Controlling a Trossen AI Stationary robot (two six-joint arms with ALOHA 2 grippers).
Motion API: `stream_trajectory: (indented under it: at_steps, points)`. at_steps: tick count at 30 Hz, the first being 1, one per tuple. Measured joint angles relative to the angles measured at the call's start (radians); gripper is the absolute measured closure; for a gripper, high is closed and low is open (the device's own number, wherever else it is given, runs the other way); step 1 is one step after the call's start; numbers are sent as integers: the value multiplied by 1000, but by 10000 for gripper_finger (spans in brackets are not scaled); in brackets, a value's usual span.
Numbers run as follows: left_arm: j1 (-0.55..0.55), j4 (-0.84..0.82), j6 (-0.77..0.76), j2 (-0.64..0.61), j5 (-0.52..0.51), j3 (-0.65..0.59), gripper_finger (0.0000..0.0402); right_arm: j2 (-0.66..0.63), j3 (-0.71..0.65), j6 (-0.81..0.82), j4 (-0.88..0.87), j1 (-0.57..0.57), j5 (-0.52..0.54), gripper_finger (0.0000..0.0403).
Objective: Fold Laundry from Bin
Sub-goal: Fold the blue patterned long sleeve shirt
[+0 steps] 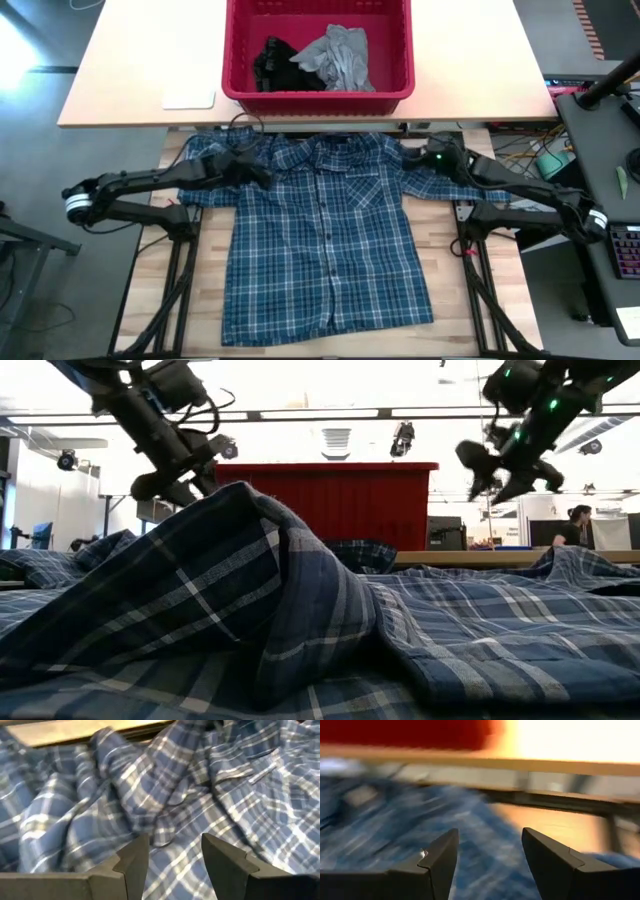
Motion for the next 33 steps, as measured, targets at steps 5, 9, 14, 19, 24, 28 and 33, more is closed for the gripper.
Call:
stream_trajectory:
  at_steps: [5, 9, 14, 19, 24, 28, 33]
  points:
    - [12, 46, 77, -39, 56, -33, 215, 35, 3, -152, 54, -8, -225, 188]
    - [71, 53, 134, 1, 163, 9, 175, 161, 3, -244, 184, -44, -378, 187]
    - [87, 70, 372, 118, 195, 77, 130, 358, 4, -377, 457, -58, -425, 153]
    - [83, 72, 394, 219, 226, 136, 122, 468, 4, -516, 521, -58, -424, 104]
    - [70, 102, 330, 297, 221, 187, 129, 464, 4, -457, 465, -73, -433, 97]
    - [53, 218, 264, 390, 205, 190, 135, 526, 5, -470, 573, -74, -547, 106]
    - [13, 356, 155, 492, 194, 187, 144, 665, 43, -349, 687, -75, -885, 125]
